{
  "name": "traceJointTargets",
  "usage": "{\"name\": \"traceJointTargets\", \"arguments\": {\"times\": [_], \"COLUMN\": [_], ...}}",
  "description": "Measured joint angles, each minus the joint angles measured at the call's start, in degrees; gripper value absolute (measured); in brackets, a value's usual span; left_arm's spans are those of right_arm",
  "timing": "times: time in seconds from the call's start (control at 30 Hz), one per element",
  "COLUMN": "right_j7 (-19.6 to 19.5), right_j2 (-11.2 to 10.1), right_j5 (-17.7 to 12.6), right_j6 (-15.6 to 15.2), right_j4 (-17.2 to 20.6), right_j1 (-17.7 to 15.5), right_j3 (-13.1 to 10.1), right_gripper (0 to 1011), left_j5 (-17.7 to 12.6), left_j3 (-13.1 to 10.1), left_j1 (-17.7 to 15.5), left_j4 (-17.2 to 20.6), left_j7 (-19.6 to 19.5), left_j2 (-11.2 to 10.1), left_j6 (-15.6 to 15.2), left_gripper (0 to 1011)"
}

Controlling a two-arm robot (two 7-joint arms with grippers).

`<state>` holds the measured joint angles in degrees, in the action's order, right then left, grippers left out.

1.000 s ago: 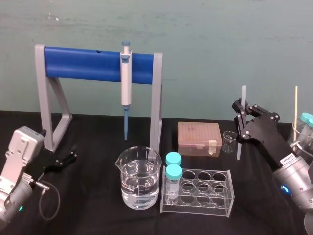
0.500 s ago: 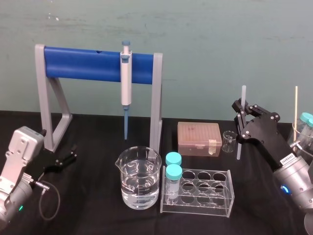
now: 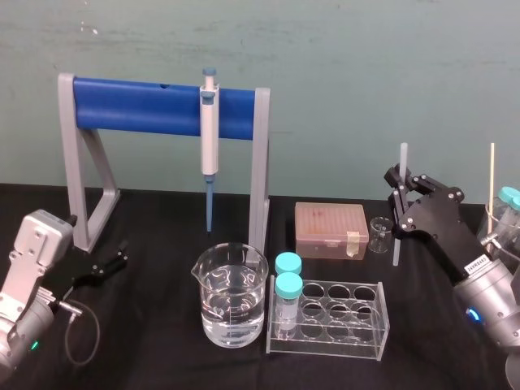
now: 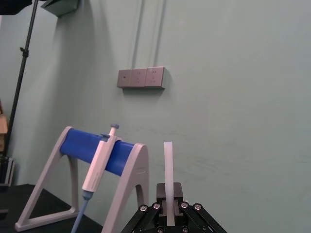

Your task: Pick up the stirring rod with one hand, then place it down.

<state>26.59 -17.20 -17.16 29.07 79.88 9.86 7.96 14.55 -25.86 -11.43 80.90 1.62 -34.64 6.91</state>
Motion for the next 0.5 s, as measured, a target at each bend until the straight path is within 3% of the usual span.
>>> {"name": "traceJointTargets", "arguments": {"times": [0.5], "right_j7": [1.49], "right_j2": [-0.45], "right_j5": [-0.16], "right_j6": [-1.07], "right_j4": [1.34], "right_j1": [-0.78], "right_j3": [1.35], "right_gripper": [75], "left_j5": [0.00], "left_j3": [0.00], "left_j1": [0.00], "left_j4": [0.00], "left_j7": [0.00], "left_j2": [0.00], "left_j6": [0.00], "left_gripper": [1000]}}
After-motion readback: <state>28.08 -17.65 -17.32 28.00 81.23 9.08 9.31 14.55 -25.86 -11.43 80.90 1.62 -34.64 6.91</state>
